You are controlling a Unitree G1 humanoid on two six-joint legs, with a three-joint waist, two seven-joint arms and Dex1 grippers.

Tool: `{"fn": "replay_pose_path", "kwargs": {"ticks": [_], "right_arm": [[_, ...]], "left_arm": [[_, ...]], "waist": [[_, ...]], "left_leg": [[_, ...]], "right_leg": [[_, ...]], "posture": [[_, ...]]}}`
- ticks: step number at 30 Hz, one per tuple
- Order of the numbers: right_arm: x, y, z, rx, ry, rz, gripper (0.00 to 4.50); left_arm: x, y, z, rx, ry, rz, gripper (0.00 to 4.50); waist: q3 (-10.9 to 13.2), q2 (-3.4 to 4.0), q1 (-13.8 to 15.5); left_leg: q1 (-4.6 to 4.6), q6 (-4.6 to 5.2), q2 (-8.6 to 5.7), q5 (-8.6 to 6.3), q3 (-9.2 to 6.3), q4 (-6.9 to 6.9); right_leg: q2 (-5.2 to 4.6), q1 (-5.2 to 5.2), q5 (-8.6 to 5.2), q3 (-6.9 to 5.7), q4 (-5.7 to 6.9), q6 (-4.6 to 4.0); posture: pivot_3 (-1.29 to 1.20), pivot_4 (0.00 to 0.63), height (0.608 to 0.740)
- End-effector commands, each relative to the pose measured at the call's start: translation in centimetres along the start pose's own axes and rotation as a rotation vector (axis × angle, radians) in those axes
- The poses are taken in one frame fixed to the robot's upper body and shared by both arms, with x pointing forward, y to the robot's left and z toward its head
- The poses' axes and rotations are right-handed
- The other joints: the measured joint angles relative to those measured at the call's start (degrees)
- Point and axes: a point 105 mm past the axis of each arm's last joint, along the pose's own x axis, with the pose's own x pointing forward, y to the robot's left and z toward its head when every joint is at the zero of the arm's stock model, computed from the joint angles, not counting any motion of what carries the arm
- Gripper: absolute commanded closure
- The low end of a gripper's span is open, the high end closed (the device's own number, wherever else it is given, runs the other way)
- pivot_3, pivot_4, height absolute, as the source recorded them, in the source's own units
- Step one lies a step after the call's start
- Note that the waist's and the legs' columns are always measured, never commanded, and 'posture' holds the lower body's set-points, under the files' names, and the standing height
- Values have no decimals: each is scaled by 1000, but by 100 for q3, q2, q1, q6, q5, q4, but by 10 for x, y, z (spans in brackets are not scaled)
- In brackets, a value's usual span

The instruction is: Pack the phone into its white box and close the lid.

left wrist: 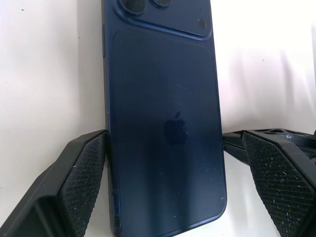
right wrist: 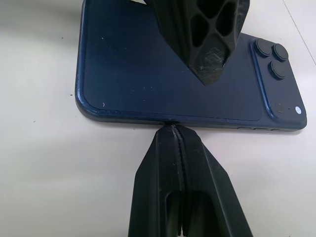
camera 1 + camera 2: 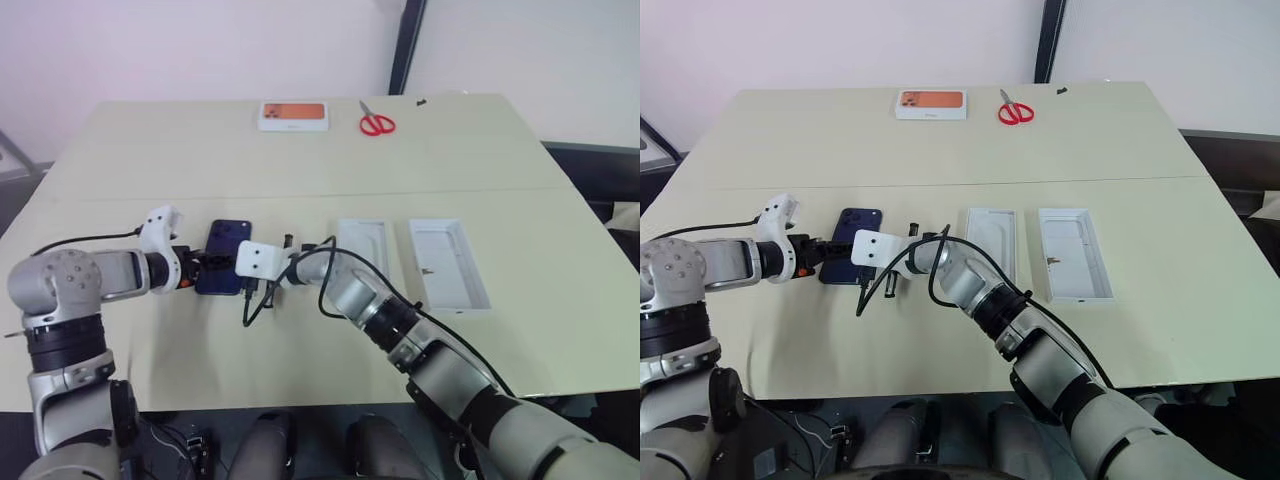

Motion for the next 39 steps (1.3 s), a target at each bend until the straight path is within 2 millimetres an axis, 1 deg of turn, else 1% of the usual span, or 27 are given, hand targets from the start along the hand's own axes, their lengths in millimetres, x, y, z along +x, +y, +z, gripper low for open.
{"fn": "replay_pose_path", "kwargs": {"ticks": [1, 4, 10, 13, 14, 16, 21, 25, 27, 28, 29, 31, 32, 39], "right_arm": [[3, -1, 22, -38, -60, 2, 4469], [2, 1, 18, -36, -57, 4, 4469], [-2, 0, 13, -27, -46, 1, 4469], [-3, 1, 10, -25, -42, -1, 4500], [-4, 1, 10, -25, -41, -1, 4500], [-5, 1, 9, -25, -41, -1, 4500], [-8, 0, 9, -28, -39, -4, 4500], [-11, 0, 7, -30, -36, -7, 4500], [-12, -1, 7, -32, -33, -9, 4500], [-12, -1, 6, -35, -32, -10, 4500], [-13, -1, 6, -38, -32, -11, 4500], [-15, -3, 6, -43, -32, -17, 4500], [-17, -4, 7, -44, -32, -22, 4500], [-37, -22, 9, -53, -36, -75, 4500]], "left_arm": [[13, -24, -15, -40, 63, -155, 0], [11, -24, -12, -46, 48, -155, 0], [1, -9, -1, -100, -12, -112, 0], [-6, -6, 8, -136, -53, -135, 760], [-8, -5, 10, -139, -60, -134, 1276], [-10, -3, 12, -147, -71, -128, 2043], [-15, 2, 21, -190, -116, -135, 2043], [-19, -1, 27, -219, -155, -178, 2043], [-19, -3, 27, -226, -161, -187, 2578], [-19, -3, 28, -230, -164, -190, 2926], [-20, -3, 28, -230, -167, -191, 3319], [-21, -4, 28, -230, -173, -192, 4340], [-21, -5, 29, -229, -178, -195, 4435], [-25, -10, 32, -229, -204, -217, 4435]], "waist": [[0, 0, 1], [0, -1, 1], [0, 0, -5], [0, -1, -26], [0, -1, -29], [0, -1, -30], [0, -2, -43], [0, -3, -46], [0, -3, -52], [0, -3, -53], [0, -3, -53], [-1, -5, -51], [-1, -6, -47], [-1, -6, -76]], "left_leg": [[1, 0, 0, 0, -1, 0], [1, 0, 0, 0, -1, 0], [1, 0, 0, 0, -1, 0], [1, 0, 0, 0, -2, -1], [1, 0, 0, 0, -1, -2], [1, 0, 0, 0, -2, -4], [0, -1, 0, 0, -1, -4], [-4, -1, 0, 0, -1, -6], [-4, -1, 0, 0, -1, -6], [-4, -1, 0, 0, -1, -6], [-4, -1, 0, 0, -1, -7], [-4, -1, 0, 0, -1, -7], [-4, -1, 0, 0, -1, -7], [-5, -1, 0, 0, -1, -8]], "right_leg": [[0, 1, 0, 0, 0, 0], [0, 2, 0, -1, 0, 0], [0, 1, 0, -1, -1, 0], [0, 1, 0, -1, -1, 0], [0, -1, 0, -1, -1, 0], [0, -2, 0, -1, -1, 0], [0, -4, 0, -1, -1, 0], [0, -9, 0, -2, -2, 0], [0, -9, 0, -1, -1, 0], [0, -9, 0, -1, -2, 0], [0, -10, 0, -1, -2, 0], [0, -10, 0, -1, -1, 0], [0, -9, 0, -1, -1, 0], [0, -12, 0, 0, -3, 0]], "posture": [[0, 150, 740], [0, 150, 740], [0, 150, 740], [0, 150, 740], [0, 150, 740], [0, 150, 740], [0, 150, 740], [0, 150, 740], [0, 150, 740], [0, 150, 740], [0, 150, 740], [0, 150, 740], [0, 150, 740], [0, 150, 740]]}}
